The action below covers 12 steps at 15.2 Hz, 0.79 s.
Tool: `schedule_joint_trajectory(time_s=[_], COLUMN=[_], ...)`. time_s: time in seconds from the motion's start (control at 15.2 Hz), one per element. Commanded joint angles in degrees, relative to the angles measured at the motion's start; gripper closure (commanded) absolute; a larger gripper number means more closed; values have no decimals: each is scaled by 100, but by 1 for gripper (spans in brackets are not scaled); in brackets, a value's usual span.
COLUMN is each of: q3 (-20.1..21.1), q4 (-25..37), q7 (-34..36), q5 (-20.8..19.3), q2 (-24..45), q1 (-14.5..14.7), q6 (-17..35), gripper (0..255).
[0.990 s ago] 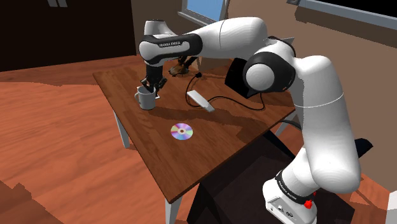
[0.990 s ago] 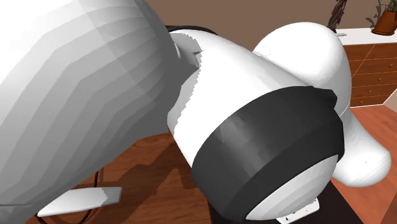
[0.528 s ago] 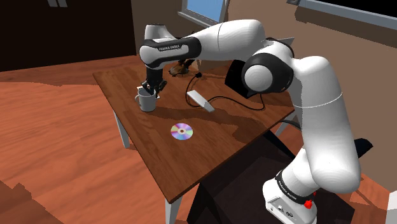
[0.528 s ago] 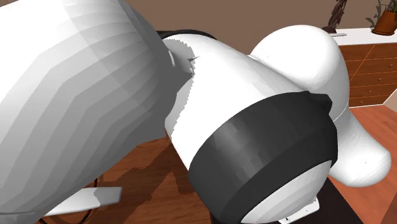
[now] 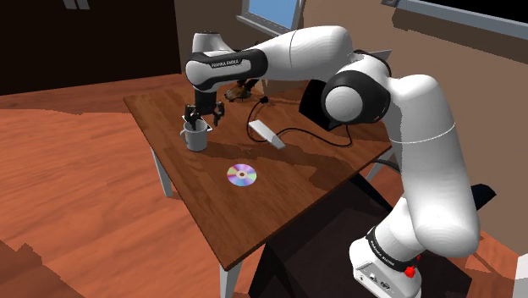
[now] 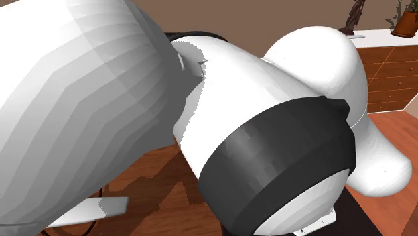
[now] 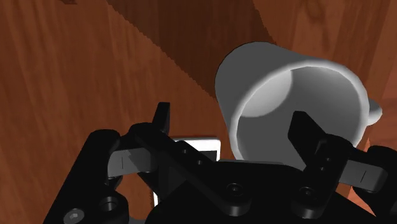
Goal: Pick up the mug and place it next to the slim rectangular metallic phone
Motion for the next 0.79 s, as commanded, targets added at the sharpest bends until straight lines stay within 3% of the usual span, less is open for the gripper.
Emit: schedule_joint_trajectory(time_s=[0.0,0.2,0.73], q3=[-6,-18,-18], q4=[81,380,380], q7=[6,23,23], q5=[-7,-26,-25], q2=[-67,-210,-210], q1=[-7,-29,-29], q6=[-148,-589,-589], gripper=[0,0,0])
